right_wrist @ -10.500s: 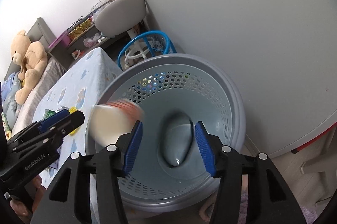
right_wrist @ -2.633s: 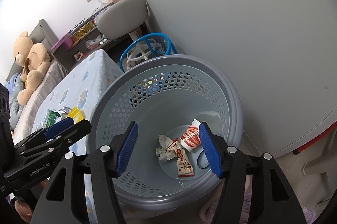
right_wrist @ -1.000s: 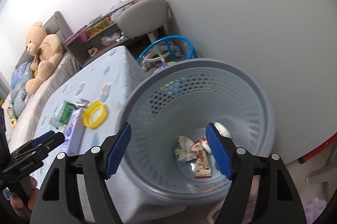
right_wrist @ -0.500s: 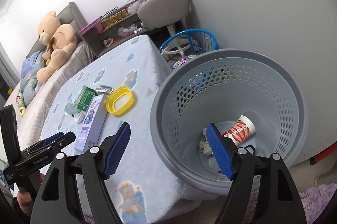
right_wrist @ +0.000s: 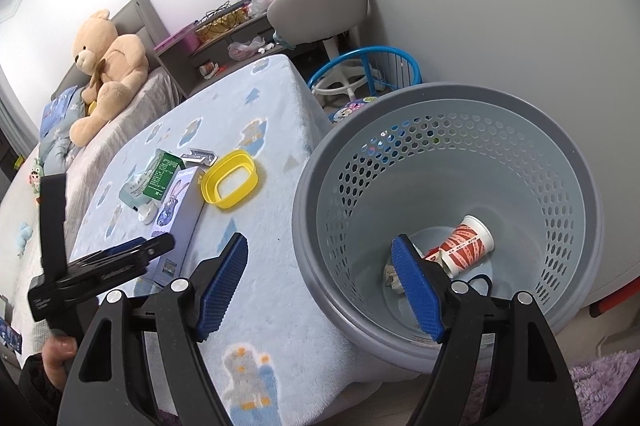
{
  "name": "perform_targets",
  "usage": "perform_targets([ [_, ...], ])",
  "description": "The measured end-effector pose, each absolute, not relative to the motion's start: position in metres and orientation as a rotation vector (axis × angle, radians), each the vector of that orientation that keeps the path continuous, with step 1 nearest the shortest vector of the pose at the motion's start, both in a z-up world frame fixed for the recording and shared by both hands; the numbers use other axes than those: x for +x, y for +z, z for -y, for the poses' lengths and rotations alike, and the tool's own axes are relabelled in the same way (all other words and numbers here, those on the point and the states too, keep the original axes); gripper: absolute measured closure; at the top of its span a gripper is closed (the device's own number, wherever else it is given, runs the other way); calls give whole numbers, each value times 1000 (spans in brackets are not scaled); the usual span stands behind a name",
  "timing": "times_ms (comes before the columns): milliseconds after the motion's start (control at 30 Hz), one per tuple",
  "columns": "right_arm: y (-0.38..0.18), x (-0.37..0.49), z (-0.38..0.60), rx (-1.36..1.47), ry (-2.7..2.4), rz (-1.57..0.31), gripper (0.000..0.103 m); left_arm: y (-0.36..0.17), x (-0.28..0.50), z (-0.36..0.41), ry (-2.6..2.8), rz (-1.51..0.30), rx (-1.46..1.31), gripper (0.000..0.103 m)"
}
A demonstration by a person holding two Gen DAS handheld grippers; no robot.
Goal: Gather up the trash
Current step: 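Grasp the purple Zootopia toothpaste box with the left tool, then lift the toothpaste box with the left tool while the right tool grasps the yellow lid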
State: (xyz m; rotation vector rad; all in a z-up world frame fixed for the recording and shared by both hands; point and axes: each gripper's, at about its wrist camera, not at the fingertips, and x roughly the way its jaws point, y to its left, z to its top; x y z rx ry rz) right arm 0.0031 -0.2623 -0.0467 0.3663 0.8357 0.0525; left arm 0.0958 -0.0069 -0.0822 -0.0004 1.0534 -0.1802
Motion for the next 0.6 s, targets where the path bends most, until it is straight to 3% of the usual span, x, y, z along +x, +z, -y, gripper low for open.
perform_targets([
  [433,-53,5,263,371,40,-861,30,-96,112,21,-181,-1042,21,39],
  [500,-54,6,263,369,38,-866,30,-97,112,22,-178,-1037,28,52],
  [600,-54,7,261,364,34,-874,30,-96,112,22,-181,-1030,33,60],
])
